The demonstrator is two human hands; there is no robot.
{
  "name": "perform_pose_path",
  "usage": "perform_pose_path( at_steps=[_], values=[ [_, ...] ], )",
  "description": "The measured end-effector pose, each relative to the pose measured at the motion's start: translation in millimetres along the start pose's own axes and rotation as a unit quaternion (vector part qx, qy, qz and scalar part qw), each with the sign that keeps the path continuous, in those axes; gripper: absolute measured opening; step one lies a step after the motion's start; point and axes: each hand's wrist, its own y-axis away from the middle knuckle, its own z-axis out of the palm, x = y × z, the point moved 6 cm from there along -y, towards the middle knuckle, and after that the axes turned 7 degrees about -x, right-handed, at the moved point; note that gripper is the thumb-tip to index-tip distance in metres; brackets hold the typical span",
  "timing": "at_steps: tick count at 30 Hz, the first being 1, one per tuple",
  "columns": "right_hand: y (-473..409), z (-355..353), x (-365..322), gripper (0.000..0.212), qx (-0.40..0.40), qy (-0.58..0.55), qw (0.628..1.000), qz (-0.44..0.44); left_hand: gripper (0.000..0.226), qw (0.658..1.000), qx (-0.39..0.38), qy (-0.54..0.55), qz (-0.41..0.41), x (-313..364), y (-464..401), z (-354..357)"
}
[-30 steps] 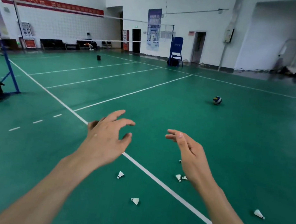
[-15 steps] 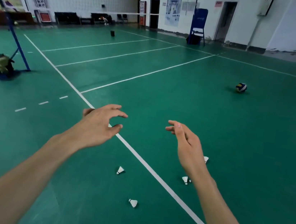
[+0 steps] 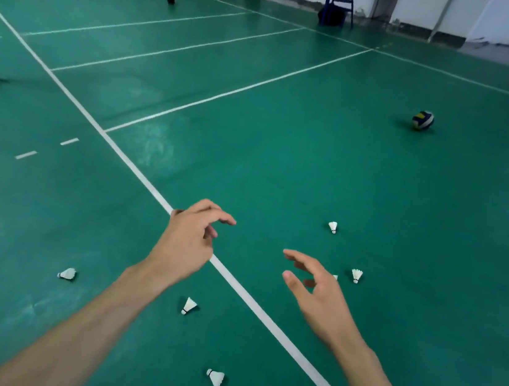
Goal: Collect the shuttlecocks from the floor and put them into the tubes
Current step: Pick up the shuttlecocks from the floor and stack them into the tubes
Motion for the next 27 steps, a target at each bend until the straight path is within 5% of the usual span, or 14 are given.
perform_pose_path(
  at_steps=[9,16,19,22,27],
  values=[
    [-145,24,92,0.041,-0.11,0.006,0.994,-0.009,0.07,0.994,-0.08,-0.02,-0.077,-101,-114,112],
    [-219,152,337,0.037,-0.201,0.063,0.977,-0.021,0.047,0.983,-0.117,-0.029,-0.138,-315,-101,318],
    [-213,236,462,0.055,-0.351,0.264,0.893,-0.099,0.051,0.948,-0.265,-0.095,-0.146,-404,-65,444],
    [-200,309,588,0.065,-0.462,0.412,0.774,-0.137,0.058,0.871,-0.437,-0.163,-0.154,-490,-19,574],
    [-191,382,729,0.057,-0.51,0.532,0.636,-0.231,0.058,0.728,-0.637,-0.228,-0.107,-578,48,730]
  ],
)
